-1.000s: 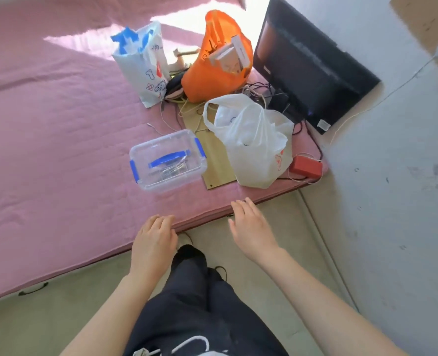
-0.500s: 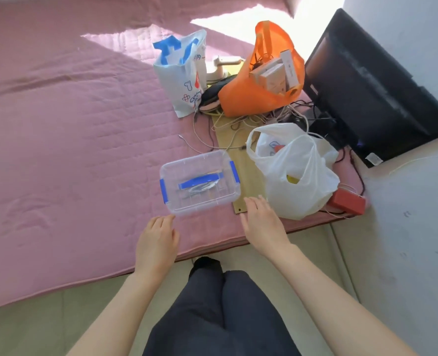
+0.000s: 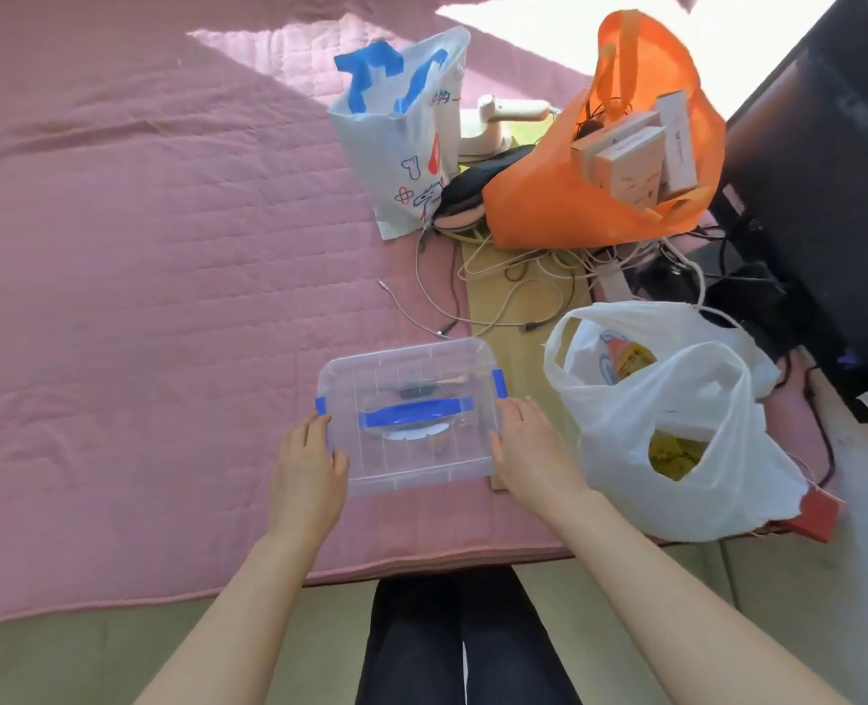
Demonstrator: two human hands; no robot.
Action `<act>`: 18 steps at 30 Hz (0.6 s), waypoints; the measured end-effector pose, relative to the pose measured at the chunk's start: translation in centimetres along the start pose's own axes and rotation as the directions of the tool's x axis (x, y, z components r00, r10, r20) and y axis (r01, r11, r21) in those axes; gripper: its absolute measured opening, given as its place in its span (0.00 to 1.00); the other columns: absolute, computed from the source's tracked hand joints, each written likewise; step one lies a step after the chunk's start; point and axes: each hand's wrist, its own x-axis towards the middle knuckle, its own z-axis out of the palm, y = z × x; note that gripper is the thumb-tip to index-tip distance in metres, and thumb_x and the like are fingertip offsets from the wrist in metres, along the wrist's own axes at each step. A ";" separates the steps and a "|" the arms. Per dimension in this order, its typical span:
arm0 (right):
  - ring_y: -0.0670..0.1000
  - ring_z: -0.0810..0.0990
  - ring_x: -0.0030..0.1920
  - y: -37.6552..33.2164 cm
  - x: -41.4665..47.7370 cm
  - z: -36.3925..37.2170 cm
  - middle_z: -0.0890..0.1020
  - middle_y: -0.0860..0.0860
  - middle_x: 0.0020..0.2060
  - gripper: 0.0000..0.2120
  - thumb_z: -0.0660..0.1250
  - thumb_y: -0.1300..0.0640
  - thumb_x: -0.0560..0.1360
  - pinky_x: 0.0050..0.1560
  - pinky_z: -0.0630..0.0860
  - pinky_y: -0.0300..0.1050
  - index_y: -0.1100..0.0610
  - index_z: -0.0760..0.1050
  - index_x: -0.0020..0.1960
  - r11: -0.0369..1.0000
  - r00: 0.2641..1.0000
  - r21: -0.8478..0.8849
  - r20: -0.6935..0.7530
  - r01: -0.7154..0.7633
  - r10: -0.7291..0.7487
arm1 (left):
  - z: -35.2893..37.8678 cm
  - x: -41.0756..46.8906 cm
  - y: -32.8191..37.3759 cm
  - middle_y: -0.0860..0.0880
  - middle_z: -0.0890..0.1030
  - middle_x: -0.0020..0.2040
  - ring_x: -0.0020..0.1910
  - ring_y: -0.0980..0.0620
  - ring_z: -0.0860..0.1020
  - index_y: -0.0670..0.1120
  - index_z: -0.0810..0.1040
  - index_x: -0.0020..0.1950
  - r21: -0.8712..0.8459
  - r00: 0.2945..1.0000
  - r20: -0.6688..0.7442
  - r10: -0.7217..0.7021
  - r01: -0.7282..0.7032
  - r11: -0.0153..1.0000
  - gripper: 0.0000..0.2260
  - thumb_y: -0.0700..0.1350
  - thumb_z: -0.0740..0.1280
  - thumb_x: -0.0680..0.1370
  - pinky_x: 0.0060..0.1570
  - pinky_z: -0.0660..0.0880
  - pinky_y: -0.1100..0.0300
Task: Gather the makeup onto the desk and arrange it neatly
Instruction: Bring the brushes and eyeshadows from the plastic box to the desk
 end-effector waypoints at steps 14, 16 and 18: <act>0.60 0.70 0.65 2.7 8.4 5.3 0.68 0.59 0.69 0.26 0.50 0.57 0.82 0.59 0.69 0.53 0.56 0.48 0.78 0.966 0.993 0.230 -0.006 -0.114 0.119 | 8.4 6.1 -4.0 0.47 0.69 0.72 0.68 0.45 0.69 0.48 0.59 0.76 -0.327 0.960 -0.018 -0.281 0.260 0.909 0.23 0.53 0.52 0.82 0.67 0.67 0.45; 0.62 0.72 0.60 2.7 8.6 6.2 0.70 0.60 0.66 0.26 0.50 0.58 0.82 0.54 0.71 0.53 0.53 0.48 0.78 0.954 0.990 0.279 -0.058 -0.110 0.131 | 8.9 6.2 -4.3 0.49 0.72 0.69 0.65 0.45 0.71 0.49 0.61 0.75 -0.377 0.956 -0.038 -0.292 0.257 0.890 0.21 0.53 0.52 0.82 0.64 0.69 0.46; 0.61 0.74 0.55 2.9 8.8 6.9 0.73 0.59 0.62 0.25 0.49 0.59 0.82 0.49 0.70 0.50 0.50 0.48 0.77 0.934 0.982 0.335 -0.090 -0.125 0.164 | 9.3 6.0 -4.4 0.51 0.75 0.64 0.61 0.47 0.74 0.51 0.65 0.72 -0.426 0.957 -0.080 -0.280 0.221 0.877 0.18 0.51 0.53 0.82 0.61 0.71 0.48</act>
